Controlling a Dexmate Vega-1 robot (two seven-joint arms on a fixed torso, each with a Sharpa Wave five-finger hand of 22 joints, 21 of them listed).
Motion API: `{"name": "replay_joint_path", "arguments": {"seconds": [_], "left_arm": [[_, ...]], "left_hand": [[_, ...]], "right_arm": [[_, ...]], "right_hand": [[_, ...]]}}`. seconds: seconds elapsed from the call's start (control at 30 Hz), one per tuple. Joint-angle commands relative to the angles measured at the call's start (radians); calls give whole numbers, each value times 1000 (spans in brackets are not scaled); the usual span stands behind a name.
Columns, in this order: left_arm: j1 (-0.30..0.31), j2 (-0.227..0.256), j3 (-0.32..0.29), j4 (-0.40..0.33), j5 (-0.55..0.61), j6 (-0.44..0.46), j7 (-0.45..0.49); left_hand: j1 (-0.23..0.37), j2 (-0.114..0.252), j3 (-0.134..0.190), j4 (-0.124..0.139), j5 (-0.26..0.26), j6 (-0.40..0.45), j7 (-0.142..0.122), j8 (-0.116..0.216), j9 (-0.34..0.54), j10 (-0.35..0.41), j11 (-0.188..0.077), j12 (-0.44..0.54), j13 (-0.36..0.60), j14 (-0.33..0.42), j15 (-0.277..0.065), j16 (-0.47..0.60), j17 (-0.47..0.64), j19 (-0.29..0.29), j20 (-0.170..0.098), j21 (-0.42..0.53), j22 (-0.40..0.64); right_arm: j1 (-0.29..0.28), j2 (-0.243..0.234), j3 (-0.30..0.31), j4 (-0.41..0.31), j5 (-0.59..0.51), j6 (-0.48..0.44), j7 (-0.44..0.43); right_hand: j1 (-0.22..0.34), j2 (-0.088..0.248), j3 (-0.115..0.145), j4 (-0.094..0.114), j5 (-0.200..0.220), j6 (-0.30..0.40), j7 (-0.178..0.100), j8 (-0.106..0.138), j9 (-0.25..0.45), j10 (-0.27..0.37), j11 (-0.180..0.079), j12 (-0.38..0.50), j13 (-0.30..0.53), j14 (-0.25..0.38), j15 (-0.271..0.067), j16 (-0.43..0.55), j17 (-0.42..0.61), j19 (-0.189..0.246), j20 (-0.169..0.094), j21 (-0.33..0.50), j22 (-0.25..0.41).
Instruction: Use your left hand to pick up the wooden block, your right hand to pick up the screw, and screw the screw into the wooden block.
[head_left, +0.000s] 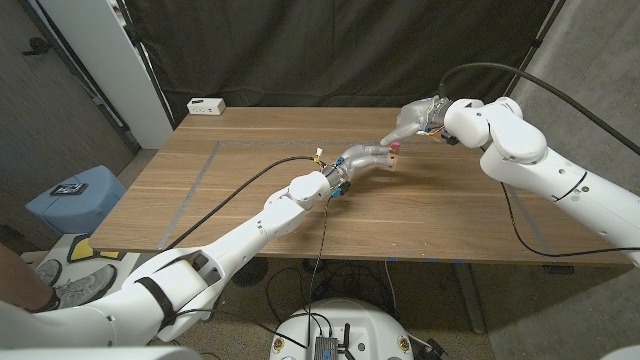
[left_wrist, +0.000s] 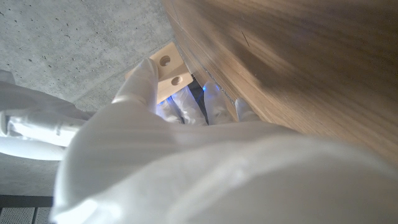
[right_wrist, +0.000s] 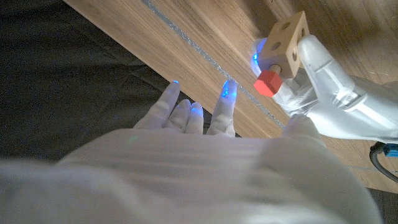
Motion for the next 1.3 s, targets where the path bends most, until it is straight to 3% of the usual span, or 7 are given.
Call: {"name": "replay_joint_path", "arguments": {"seconds": [0.03,0.1,0.43,0.7,0.93,1.3], "left_arm": [[3,3,-1,-5,-1,2,-2],[2,2,0,-4,0,2,-2],[2,3,2,-8,4,5,0],[2,1,1,-6,4,5,2],[-2,-1,1,2,3,3,1],[-9,-6,2,16,4,-4,-3]], "left_hand": [[-28,34,77,70,4,24,22,4,5,10,-1,6,32,5,-40,6,1,6,0,9,6],[-28,33,78,70,4,24,22,4,5,9,-1,6,32,5,-39,6,1,6,0,9,6],[-28,31,77,68,3,22,20,4,5,10,-1,6,31,4,-39,7,1,6,-1,9,6],[-30,30,76,68,3,25,22,5,5,9,-2,6,31,4,-39,7,1,6,-1,9,6],[-30,31,77,68,3,24,20,5,5,9,-2,6,31,4,-41,7,1,6,-1,9,6],[-31,30,77,67,3,26,17,5,5,8,-1,5,30,3,-40,8,2,5,0,9,6]], "right_arm": [[10,-29,28,-1,109,44,21],[14,-36,28,1,125,51,30],[25,-60,18,2,148,68,30],[36,-58,6,13,140,76,28],[39,-54,-1,22,125,84,15],[38,-49,0,30,123,90,2]], "right_hand": [[50,17,17,-25,4,-47,3,-20,2,-35,-1,-6,3,-28,10,-6,-1,-21,3,-4,2],[88,36,35,-45,-5,-70,1,-31,1,-61,0,-5,3,-44,19,-5,-1,-31,9,-3,1],[161,52,65,-92,-43,-117,-19,-53,0,-105,-6,-3,3,-84,34,-7,-4,-63,16,-5,1],[249,65,102,-142,-76,-111,-77,-50,0,-121,-17,4,3,-92,31,-1,-5,-68,18,0,1],[303,80,126,-161,-92,-78,-102,-36,1,-120,-41,9,3,-88,16,5,-5,-57,0,5,1],[327,93,138,-159,-105,-16,-110,-8,5,-106,-56,15,3,-72,4,13,-4,-44,-9,8,0]]}}
